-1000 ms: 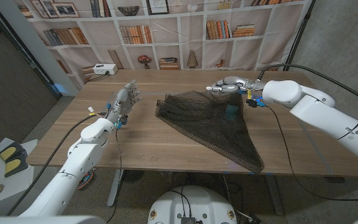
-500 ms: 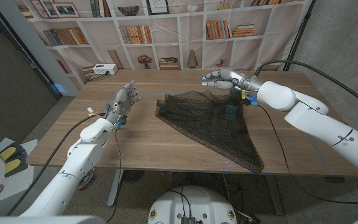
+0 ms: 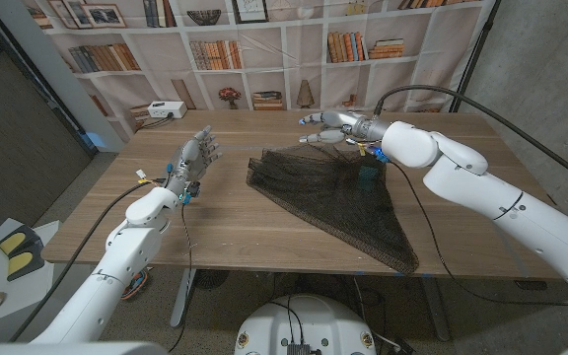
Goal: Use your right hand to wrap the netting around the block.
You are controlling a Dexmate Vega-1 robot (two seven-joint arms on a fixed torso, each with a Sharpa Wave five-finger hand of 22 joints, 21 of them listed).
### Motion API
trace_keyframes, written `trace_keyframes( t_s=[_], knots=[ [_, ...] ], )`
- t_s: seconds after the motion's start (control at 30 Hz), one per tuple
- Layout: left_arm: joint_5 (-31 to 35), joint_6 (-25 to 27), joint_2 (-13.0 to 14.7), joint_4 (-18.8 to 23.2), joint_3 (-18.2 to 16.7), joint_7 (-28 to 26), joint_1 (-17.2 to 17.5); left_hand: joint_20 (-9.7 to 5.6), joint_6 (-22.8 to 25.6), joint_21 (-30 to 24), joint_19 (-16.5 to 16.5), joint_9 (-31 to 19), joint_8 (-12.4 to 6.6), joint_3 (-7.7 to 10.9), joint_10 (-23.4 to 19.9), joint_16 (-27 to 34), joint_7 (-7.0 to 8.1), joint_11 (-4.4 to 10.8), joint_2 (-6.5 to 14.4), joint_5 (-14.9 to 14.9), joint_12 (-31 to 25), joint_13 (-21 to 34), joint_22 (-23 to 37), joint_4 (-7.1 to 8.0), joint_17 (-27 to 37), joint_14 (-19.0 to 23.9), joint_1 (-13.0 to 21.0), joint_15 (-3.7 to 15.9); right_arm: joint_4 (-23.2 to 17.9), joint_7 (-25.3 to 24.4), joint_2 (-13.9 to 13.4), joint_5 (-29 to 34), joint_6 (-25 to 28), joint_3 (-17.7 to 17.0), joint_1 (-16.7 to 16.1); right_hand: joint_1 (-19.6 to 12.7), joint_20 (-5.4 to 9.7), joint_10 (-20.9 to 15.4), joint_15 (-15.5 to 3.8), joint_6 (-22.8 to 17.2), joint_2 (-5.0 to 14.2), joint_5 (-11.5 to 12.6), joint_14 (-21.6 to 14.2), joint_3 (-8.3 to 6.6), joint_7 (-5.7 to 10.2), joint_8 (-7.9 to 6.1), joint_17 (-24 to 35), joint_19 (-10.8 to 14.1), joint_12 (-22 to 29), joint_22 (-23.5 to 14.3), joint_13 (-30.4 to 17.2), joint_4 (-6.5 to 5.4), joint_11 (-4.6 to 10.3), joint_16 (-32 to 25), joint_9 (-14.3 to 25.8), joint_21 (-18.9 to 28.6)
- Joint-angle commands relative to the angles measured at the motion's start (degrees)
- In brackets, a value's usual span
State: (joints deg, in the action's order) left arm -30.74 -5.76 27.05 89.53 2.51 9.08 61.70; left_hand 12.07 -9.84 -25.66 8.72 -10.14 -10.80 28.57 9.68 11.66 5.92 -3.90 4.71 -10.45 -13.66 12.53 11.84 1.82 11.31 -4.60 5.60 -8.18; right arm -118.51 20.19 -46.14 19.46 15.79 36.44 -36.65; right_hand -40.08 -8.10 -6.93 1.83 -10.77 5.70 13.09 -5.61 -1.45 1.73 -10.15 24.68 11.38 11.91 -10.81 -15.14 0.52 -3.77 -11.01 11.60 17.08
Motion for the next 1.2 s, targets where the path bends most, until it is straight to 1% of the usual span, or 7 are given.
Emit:
trace_keyframes(
  t_s=[0.03,0.27,0.33,0.57,0.7,0.9,1.2],
  knots=[
    [0.0,-0.7,-0.2,-0.5,-0.1,0.2,-0.2,0.12,-2.0,0.2,-0.4,-0.2,-0.06,0.18,0.0,0.1,0.33,0.11,0.1,-0.1,-0.1,0.2,0.3,-0.32,0.1,0.5,-0.2,-0.1,3.2,8.6,5.2,9.5,2.2,6.6,7.2,0.3,0.19,1.2,0.28,1.8,-0.12,-0.3,1.2,0.14,-0.05,0.05,-0.2,-0.7,-0.4,-0.1,-0.1,0.53,0.11,0.1,0.2,-0.4],
    [0.1,-0.9,-0.1,-0.3,-0.1,0.3,-0.3,0.12,-2.0,0.2,-0.5,-0.2,-0.06,0.18,0.1,0.1,0.34,0.08,0.1,-0.1,0.0,0.2,0.3,-0.33,0.1,0.5,-0.2,-0.09,5.0,11.6,7.5,15.7,3.3,9.3,9.3,0.5,0.37,2.0,0.42,2.8,-0.04,-0.2,2.1,0.16,-0.02,-0.04,-0.3,-1.4,-0.5,-0.1,-0.2,0.63,0.04,0.0,0.2,-0.8],
    [0.1,-1.0,-0.1,-0.3,-0.2,0.3,-0.3,0.12,-2.0,0.2,-0.5,-0.2,-0.06,0.18,0.1,0.1,0.35,0.11,0.1,-0.1,0.0,0.2,0.3,-0.33,0.1,0.5,-0.2,-0.1,5.4,12.8,8.2,18.4,4.0,10.5,10.1,0.6,0.38,2.1,0.36,3.0,0.02,-0.2,2.0,0.17,0.02,-0.06,-0.3,-1.3,-0.5,-0.1,-0.2,0.58,0.05,-0.1,0.2,-0.8],
    [0.0,-1.0,-0.3,-0.5,-0.2,0.1,-0.4,0.12,-2.0,0.2,-0.5,-0.2,-0.06,0.18,0.0,0.1,0.36,0.11,0.1,-0.1,0.0,0.2,0.4,-0.35,0.1,0.5,-0.2,-0.09,7.2,16.0,10.7,23.3,3.8,12.3,11.4,1.2,0.46,1.6,0.06,3.2,0.15,-0.3,1.4,0.35,0.09,-0.3,-0.3,-0.9,-0.1,-0.1,-0.2,0.31,0.12,-0.6,0.2,-0.7],
    [0.0,-1.1,-0.3,-0.6,-0.2,0.1,-0.4,0.12,-2.0,0.2,-0.5,-0.2,-0.06,0.18,0.0,0.1,0.35,0.16,0.1,-0.1,-0.1,0.2,0.4,-0.35,0.1,0.5,-0.2,-0.07,8.0,17.7,12.3,28.9,4.4,14.2,12.2,1.4,0.55,1.5,0.01,3.1,0.17,-0.3,1.3,0.39,0.11,-0.42,-0.3,-0.7,-0.1,-0.1,-0.2,0.28,0.33,-0.7,0.2,-0.7],
    [0.1,-1.2,-0.3,-0.2,-0.3,0.1,-0.2,0.12,-2.0,0.2,-0.5,-0.2,-0.06,0.18,0.0,0.1,0.37,0.11,0.1,-0.1,0.0,0.2,0.4,-0.36,0.1,0.5,-0.2,-0.06,10.0,19.7,14.6,33.1,3.5,15.1,12.7,1.6,0.69,1.3,-0.35,3.1,0.3,-0.2,0.9,0.43,0.14,-0.56,-0.4,-0.3,0.1,-0.1,-0.2,0.2,0.46,-0.9,0.1,-0.6],
    [0.1,-1.3,-0.3,0.1,-0.3,-0.1,0.1,0.12,-1.9,0.2,-0.6,-0.2,-0.08,0.19,-0.1,0.1,0.3,0.13,0.1,-0.1,-0.1,0.2,0.4,-0.37,0.1,0.5,-0.2,-0.06,14.9,24.1,18.3,36.0,1.7,16.1,14.4,1.6,0.75,1.2,-0.63,3.2,0.23,-0.2,0.7,0.45,0.21,-0.73,-0.5,-0.1,0.2,-0.1,-0.2,0.38,0.75,-1.0,0.1,-0.6]
  ],
)
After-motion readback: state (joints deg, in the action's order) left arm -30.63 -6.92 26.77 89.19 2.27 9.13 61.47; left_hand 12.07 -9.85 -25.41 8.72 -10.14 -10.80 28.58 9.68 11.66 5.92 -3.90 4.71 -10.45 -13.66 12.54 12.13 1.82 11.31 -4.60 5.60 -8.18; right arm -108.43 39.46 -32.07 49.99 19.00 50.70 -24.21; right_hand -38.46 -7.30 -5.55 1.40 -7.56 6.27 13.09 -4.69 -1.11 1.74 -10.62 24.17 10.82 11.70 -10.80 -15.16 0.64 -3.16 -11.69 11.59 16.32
